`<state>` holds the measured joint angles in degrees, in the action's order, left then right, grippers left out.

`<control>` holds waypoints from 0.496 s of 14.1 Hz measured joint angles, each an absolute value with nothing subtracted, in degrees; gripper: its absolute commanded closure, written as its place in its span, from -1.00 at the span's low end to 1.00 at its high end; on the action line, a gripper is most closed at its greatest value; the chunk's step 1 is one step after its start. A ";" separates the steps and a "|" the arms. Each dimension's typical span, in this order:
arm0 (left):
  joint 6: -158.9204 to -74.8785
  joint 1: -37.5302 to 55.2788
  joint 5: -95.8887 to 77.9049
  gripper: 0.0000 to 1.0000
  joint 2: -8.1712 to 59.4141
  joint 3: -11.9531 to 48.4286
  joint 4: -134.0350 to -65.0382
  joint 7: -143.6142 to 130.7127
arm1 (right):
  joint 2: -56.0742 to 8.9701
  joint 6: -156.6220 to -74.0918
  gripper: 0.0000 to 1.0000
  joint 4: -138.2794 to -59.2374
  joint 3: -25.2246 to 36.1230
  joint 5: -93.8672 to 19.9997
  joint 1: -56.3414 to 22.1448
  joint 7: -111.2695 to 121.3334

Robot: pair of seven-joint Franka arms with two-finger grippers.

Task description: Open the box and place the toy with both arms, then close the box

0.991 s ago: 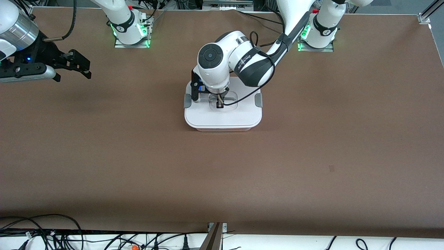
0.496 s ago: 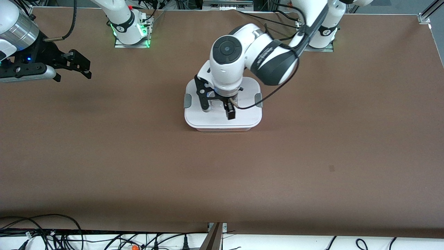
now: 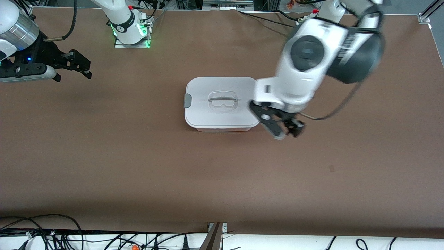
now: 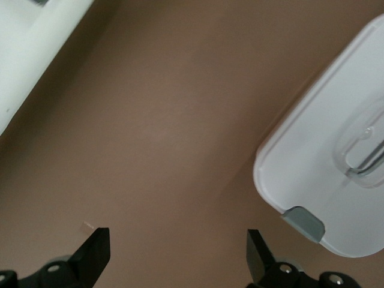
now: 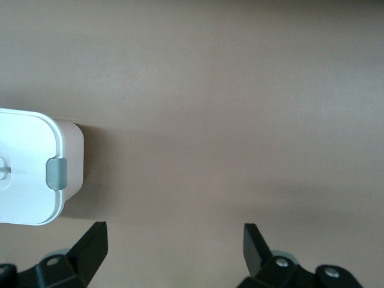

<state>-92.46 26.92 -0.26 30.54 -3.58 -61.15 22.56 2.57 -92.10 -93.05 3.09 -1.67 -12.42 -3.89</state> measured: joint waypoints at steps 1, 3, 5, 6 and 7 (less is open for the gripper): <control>-92.02 23.75 -2.47 -1.00 29.78 -3.64 -61.15 22.63 | 2.57 -92.16 -1.00 -93.06 3.08 -1.67 -12.42 -3.89; -91.63 18.48 -3.94 -1.00 28.94 -3.75 -61.14 22.64 | 2.56 -92.24 -1.00 -93.09 3.08 -1.67 -12.42 -3.88; -91.62 14.10 -4.08 -1.00 27.82 -3.89 -61.11 22.63 | 2.56 -92.29 -1.00 -93.11 3.07 -1.67 -12.42 -3.88; -91.60 12.35 -4.08 -1.00 26.92 -3.94 -61.11 22.63 | 2.56 -92.30 -1.00 -93.13 3.07 -1.67 -12.42 -3.89; -91.54 11.11 -4.07 -1.00 25.85 -4.01 -61.13 22.61 | 2.56 -92.33 -1.00 -93.14 3.07 -1.67 -12.42 -3.89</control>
